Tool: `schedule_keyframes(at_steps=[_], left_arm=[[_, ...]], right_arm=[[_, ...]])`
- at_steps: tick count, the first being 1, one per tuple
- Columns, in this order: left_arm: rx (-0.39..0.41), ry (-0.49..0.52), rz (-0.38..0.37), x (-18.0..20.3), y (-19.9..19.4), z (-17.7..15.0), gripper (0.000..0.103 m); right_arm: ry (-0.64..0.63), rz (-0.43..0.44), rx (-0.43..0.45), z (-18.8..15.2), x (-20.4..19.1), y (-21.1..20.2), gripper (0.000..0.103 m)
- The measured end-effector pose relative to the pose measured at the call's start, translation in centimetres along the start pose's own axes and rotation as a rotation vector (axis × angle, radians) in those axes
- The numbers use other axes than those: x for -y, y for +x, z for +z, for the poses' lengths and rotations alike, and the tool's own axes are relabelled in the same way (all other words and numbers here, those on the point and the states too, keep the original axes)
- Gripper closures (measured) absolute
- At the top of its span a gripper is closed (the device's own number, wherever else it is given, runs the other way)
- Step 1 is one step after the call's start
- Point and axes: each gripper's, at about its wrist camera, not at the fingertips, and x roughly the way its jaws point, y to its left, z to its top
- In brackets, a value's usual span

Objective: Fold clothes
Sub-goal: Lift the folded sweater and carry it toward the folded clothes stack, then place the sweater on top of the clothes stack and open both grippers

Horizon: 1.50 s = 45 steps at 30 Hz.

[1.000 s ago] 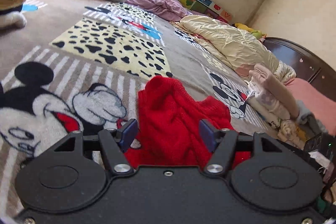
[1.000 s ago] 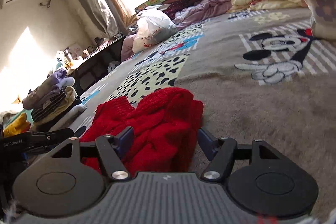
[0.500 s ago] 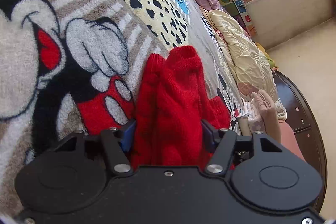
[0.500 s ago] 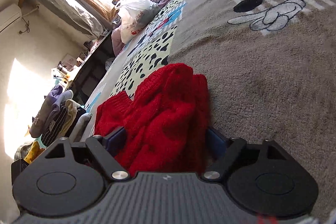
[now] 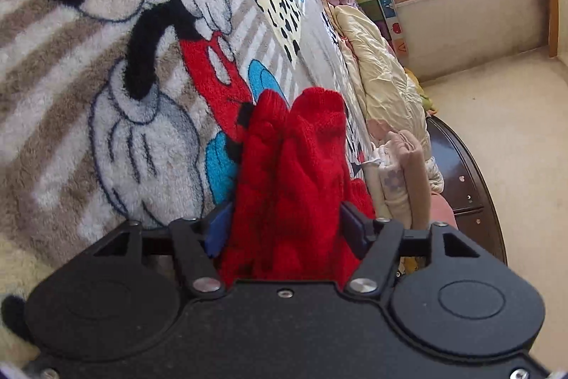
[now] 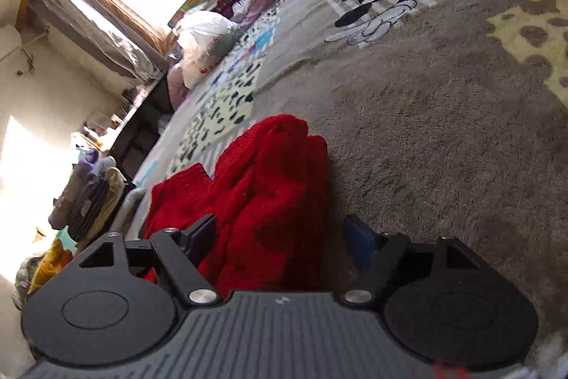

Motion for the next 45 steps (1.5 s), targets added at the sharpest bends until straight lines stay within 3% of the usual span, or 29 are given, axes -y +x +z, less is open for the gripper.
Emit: schedule_keyframes(at_steps=[1,6,9,10,11,15,20,24,29,35,38,41,43,45], left_arm=[[0.000,0.006,0.000,0.0,-0.1,-0.1,0.026],[0.007,0.040,0.033,0.3,0.2,-0.7,0.026],[-0.001,0.083,0.070,1.1,1.4,-1.3,0.040],[-0.002,0.075,0.071,1.1,1.7,-1.4,0.043],[-0.001,0.070,0.065,1.2,1.8,-1.4,0.047],[-0.020,0.064,0.014,2.2,1.9,-1.3,0.053],[-0.066,0.077,-0.101,7.3,4.5,-0.6,0.053],[-0.128,0.128,-0.243,14.4,8.8,-0.5,0.053],[-0.222,0.247,-0.452,26.2,16.2,-1.6,0.053],[-0.334,0.304,-0.689,37.5,25.6,-5.3,0.053],[-0.396,0.280,-0.756,40.9,31.4,-7.9,0.053],[-0.458,0.237,-0.749,42.0,37.7,-10.4,0.053],[-0.474,0.235,-0.606,40.9,42.6,-11.7,0.052],[-0.496,0.232,-0.437,39.1,47.0,-13.0,0.052]], right_arm=[[0.027,0.027,0.007,-0.2,0.4,-0.7,0.025],[0.005,0.061,0.005,-1.3,0.4,-0.7,0.016],[-0.013,0.061,0.019,-1.6,0.1,0.1,0.017],[-0.015,0.066,0.020,-1.7,-0.1,0.4,0.021],[-0.007,0.079,0.014,-1.9,-0.1,0.7,0.035],[0.040,0.122,0.053,-2.4,0.4,0.6,0.049],[0.123,0.186,0.150,-0.7,1.3,-1.3,0.051],[0.134,0.228,0.322,3.6,1.0,-5.5,0.051],[0.084,0.248,0.621,10.3,1.7,-13.2,0.051],[-0.034,0.228,0.935,18.5,4.1,-23.3,0.051],[-0.075,0.200,1.059,21.9,6.1,-27.0,0.051],[-0.054,0.153,1.118,24.9,9.8,-29.3,0.051],[0.007,0.119,1.137,26.4,13.7,-29.9,0.051],[0.161,0.042,1.083,28.1,18.6,-28.4,0.051]])
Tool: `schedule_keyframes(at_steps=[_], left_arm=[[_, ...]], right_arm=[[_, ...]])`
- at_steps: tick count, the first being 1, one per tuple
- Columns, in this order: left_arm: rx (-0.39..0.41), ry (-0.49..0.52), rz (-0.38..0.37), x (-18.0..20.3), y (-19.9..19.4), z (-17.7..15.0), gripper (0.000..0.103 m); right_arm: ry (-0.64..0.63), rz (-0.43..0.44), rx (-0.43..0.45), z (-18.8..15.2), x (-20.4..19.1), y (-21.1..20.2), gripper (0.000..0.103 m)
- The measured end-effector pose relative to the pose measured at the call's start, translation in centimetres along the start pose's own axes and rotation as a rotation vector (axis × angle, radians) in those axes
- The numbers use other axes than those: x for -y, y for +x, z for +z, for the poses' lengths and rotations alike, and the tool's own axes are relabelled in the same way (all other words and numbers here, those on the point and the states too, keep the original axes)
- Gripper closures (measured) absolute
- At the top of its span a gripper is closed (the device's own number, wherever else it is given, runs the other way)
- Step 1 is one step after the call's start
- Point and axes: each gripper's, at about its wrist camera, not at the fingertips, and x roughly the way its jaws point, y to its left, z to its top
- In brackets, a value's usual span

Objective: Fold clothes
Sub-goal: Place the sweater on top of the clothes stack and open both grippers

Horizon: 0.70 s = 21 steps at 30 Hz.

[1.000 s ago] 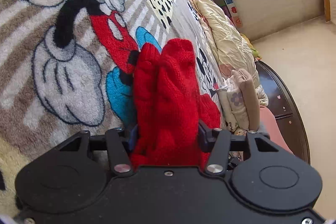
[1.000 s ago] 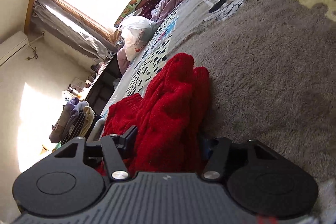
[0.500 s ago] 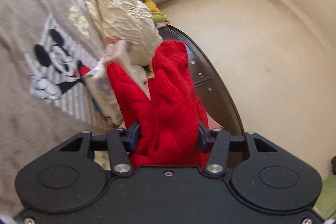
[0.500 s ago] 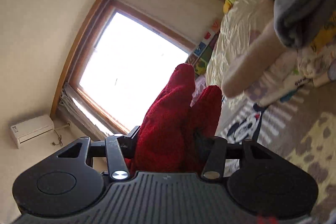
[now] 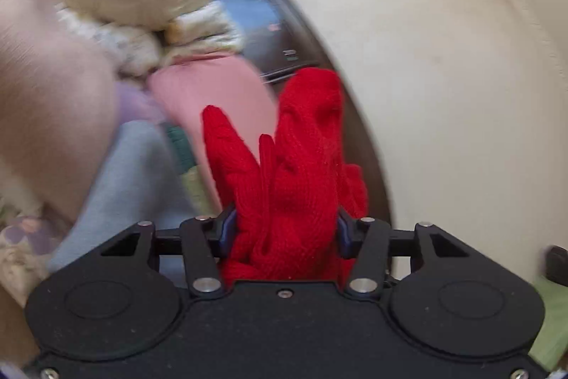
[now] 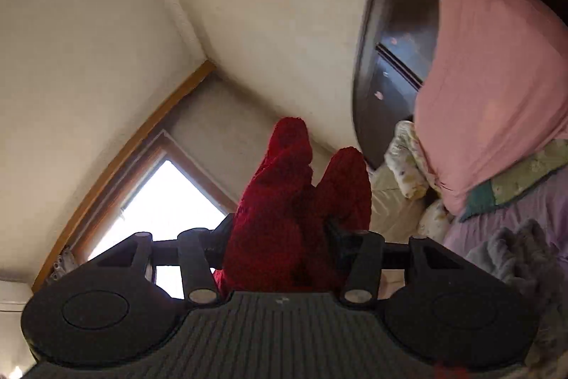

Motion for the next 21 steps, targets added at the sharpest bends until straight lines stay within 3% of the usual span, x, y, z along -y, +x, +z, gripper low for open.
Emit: schedule_keyframes(at_steps=[2,4,6,9,12,13,15,19,21], left_arm=[[-0.056,-0.051,0.149,-3.8,2.4,-0.5,0.054],[-0.068,-0.029,0.188,-3.2,3.1,-0.4,0.053],[-0.068,-0.011,0.200,-2.1,3.4,-0.2,0.051],[-0.060,-0.048,0.206,-1.6,3.0,0.1,0.045],[-0.023,-0.054,0.178,-0.8,0.5,0.1,0.028],[-0.005,-0.043,0.174,-0.4,-1.1,-0.2,0.021],[0.024,-0.007,0.165,0.3,-4.5,-0.7,0.020],[0.085,0.096,0.231,1.4,-12.1,-2.9,0.019],[0.127,0.172,0.307,2.5,-16.4,-4.6,0.019]], right_arm=[[0.087,-0.185,-0.087,-1.3,5.7,2.4,0.051],[0.135,-0.363,-0.180,-3.3,11.1,4.3,0.058],[0.140,-0.319,-0.156,-3.2,12.7,3.8,0.059],[0.108,-0.347,-0.182,-2.4,11.9,4.7,0.057],[0.068,-0.341,-0.175,-1.7,10.2,4.7,0.048],[0.027,-0.330,-0.156,-1.4,9.3,4.3,0.044],[-0.036,-0.315,-0.130,-0.6,7.1,2.9,0.022],[-0.097,-0.287,-0.173,-1.0,3.8,0.0,0.019],[-0.111,-0.276,-0.236,-2.6,1.8,-2.3,0.012]])
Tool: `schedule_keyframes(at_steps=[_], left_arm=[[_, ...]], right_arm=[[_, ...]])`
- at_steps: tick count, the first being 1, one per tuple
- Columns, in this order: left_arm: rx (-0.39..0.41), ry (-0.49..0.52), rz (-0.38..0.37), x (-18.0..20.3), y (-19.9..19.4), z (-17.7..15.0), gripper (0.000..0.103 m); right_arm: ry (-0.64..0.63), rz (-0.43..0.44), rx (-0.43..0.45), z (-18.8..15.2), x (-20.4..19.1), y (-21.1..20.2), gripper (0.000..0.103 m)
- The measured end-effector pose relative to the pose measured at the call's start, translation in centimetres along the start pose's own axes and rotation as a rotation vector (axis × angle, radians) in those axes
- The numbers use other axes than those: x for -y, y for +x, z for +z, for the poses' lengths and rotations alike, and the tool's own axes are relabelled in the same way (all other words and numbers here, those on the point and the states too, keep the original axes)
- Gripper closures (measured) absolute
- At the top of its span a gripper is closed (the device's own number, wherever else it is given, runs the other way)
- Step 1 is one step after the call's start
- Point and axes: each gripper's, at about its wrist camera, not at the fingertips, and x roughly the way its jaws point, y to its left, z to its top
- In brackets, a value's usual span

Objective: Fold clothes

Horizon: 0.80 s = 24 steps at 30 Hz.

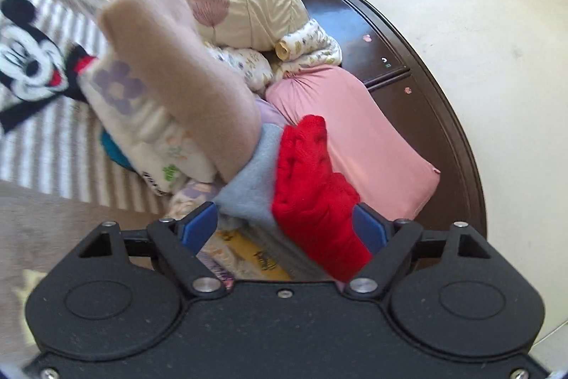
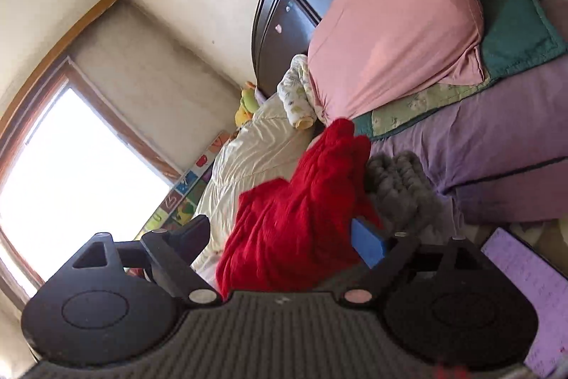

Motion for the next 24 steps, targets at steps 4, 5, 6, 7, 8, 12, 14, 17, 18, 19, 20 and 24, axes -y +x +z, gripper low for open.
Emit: schedule_keyframes(at_steps=[4,5,6,7,8,12,14,17,18,19,20,24], left_arm=[[0.149,0.144,0.147,-0.2,-12.0,-3.5,0.019],[0.178,0.169,0.198,-0.3,-15.2,-4.6,0.019],[0.206,0.204,0.248,-0.3,-17.8,-5.6,0.019],[0.234,0.246,0.299,-0.2,-20.0,-6.5,0.019],[0.268,0.299,0.369,-0.2,-22.7,-7.8,0.019],[0.338,0.407,0.654,-1.0,-29.4,-11.8,0.016],[0.366,0.410,0.772,-2.0,-31.6,-13.6,0.010],[0.368,0.373,0.878,-4.0,-33.7,-16.0,0.006],[0.356,0.346,0.886,-4.7,-34.2,-16.6,0.006],[0.342,0.325,0.884,-5.4,-34.7,-17.1,0.006],[0.331,0.310,0.884,-5.9,-35.2,-17.4,0.006],[0.323,0.298,0.918,-6.2,-36.1,-18.0,0.004]], right_arm=[[-0.058,0.079,-0.162,-4.8,-4.3,-3.9,0.008],[-0.093,0.090,-0.209,-6.3,-5.8,-5.1,0.008],[-0.122,0.096,-0.259,-7.8,-7.4,-5.6,0.007],[-0.159,0.109,-0.323,-9.6,-9.5,-6.7,0.007],[-0.191,0.124,-0.374,-11.2,-11.1,-7.1,0.007],[-0.321,0.180,-0.542,-18.0,-17.9,-10.0,0.005],[-0.382,0.200,-0.591,-20.9,-20.7,-11.5,0.003],[-0.463,0.202,-0.628,-24.7,-24.2,-13.4,0.001],[-0.480,0.201,-0.642,-25.7,-25.1,-14.1,0.001],[-0.497,0.199,-0.655,-26.6,-25.9,-14.7,0.001],[-0.515,0.196,-0.669,-27.6,-26.4,-15.1,0.001],[-0.596,0.178,-0.705,-30.5,-27.4,-16.8,0.001]])
